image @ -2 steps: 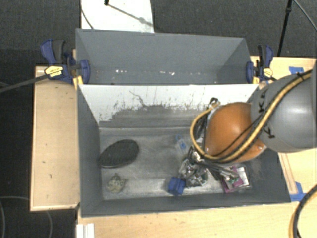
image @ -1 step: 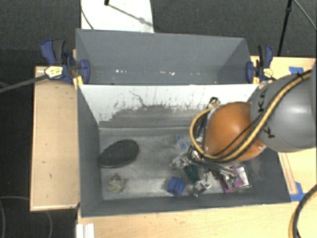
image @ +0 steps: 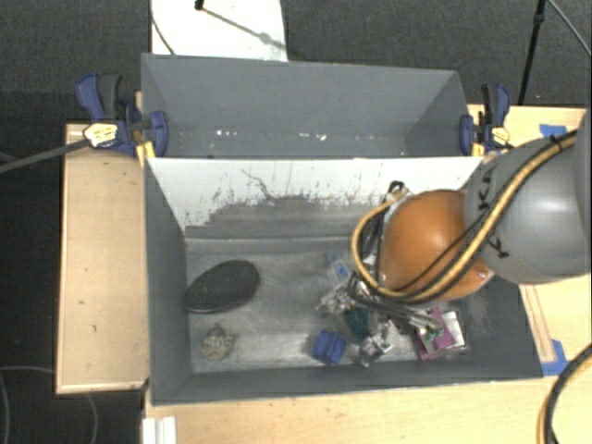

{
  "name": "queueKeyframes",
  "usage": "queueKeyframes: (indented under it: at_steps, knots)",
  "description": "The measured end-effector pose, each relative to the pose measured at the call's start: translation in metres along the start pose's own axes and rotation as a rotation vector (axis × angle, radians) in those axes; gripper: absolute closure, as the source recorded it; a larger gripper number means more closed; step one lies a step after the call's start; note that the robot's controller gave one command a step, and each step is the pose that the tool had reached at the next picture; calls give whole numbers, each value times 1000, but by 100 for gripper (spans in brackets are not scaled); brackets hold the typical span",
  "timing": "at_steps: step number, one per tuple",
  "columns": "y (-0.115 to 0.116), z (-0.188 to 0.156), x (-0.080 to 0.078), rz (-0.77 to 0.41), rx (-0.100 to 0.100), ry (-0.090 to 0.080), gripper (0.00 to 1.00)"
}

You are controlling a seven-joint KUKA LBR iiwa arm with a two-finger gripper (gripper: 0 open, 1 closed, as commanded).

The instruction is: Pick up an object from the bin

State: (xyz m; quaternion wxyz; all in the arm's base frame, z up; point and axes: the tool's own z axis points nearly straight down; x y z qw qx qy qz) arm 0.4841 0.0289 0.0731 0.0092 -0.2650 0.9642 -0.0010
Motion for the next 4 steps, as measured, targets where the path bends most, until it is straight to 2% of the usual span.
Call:
queueKeyframes:
  at_steps: [1,2,3,4]
  knots:
    - [3,0,-2,-39,1,0,0]
    - [24,1,-12,-316,0,-1,0]
    - [25,-1,-12,-312,-3,-2,100]
    - [2,-165,-6,-425,-3,7,100]
